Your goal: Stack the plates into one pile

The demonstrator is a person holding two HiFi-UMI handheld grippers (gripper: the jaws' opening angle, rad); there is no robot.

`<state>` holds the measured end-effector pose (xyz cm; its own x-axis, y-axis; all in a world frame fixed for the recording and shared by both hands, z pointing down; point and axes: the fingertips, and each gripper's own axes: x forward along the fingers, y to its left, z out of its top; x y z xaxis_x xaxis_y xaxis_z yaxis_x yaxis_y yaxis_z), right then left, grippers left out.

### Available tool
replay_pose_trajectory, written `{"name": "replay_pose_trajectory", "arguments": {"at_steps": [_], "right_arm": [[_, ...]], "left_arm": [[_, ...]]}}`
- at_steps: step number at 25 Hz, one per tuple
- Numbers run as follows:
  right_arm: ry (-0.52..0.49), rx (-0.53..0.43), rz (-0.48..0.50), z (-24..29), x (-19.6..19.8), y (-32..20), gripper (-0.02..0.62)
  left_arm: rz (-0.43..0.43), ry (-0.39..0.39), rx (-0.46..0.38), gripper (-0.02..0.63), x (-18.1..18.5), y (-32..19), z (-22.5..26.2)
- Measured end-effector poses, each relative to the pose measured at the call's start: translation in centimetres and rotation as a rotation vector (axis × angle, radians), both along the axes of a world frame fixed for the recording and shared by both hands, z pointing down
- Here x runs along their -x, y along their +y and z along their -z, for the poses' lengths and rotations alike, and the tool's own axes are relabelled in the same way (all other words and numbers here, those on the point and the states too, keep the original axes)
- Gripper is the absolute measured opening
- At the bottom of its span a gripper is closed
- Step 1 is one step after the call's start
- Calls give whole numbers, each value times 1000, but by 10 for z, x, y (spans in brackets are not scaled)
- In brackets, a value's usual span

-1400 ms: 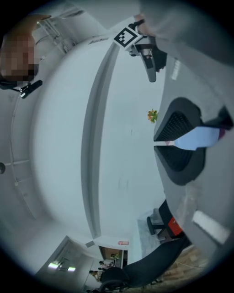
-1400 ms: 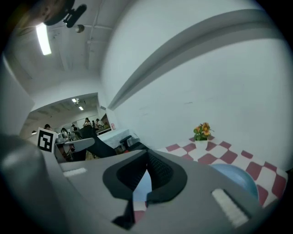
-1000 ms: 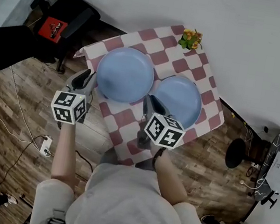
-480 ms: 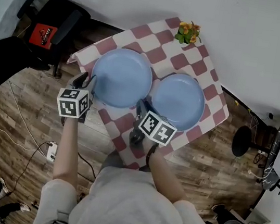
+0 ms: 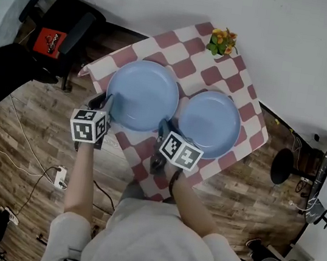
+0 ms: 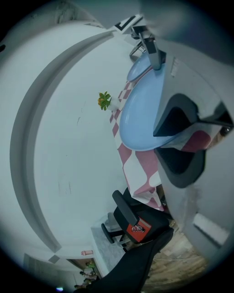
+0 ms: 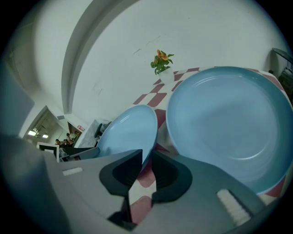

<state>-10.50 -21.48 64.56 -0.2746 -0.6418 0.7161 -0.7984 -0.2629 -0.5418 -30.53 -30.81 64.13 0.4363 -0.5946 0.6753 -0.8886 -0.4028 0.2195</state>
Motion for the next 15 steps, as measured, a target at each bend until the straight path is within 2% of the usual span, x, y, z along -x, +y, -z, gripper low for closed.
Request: {"name": "replay_pose_trajectory", "arguments": {"at_steps": [3,8,15], "right_arm": [[24,-46,38,14,2,-5,63],[68,-163,119,50,3,-15,63],[115,-290,209,98,-13,-16,60]], "left_arm": [[51,11,-32,85,7,4,12],[151,81,-103,79,16,14,45],[240,128,-189,77,7,36,90]]}}
